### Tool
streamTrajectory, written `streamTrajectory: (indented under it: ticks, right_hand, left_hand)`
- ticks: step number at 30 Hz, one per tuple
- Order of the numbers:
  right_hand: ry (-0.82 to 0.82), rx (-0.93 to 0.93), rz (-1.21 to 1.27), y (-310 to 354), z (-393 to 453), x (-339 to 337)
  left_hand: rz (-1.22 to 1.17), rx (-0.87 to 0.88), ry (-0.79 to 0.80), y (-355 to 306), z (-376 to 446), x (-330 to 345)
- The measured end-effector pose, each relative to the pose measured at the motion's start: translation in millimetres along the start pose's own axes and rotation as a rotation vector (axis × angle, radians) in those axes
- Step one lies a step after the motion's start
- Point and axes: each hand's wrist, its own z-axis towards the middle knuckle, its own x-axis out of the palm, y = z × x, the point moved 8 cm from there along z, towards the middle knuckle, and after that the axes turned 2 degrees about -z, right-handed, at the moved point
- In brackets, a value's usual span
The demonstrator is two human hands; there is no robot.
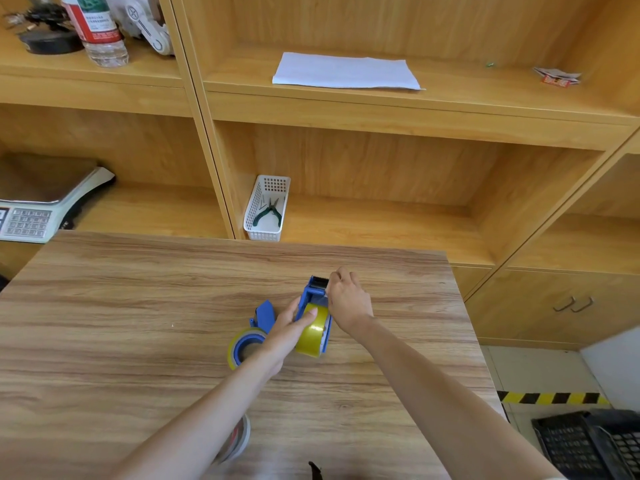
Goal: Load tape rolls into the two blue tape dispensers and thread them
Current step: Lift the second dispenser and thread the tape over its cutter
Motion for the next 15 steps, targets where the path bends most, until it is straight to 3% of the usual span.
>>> streamTrajectory:
  ticks: [15]
  right_hand:
    - [0.034, 0.118, 0.085, -11.6, 8.2, -0.1]
  left_hand:
    - [0.000, -0.063, 0.212, 7.5, -13.1, 11.6]
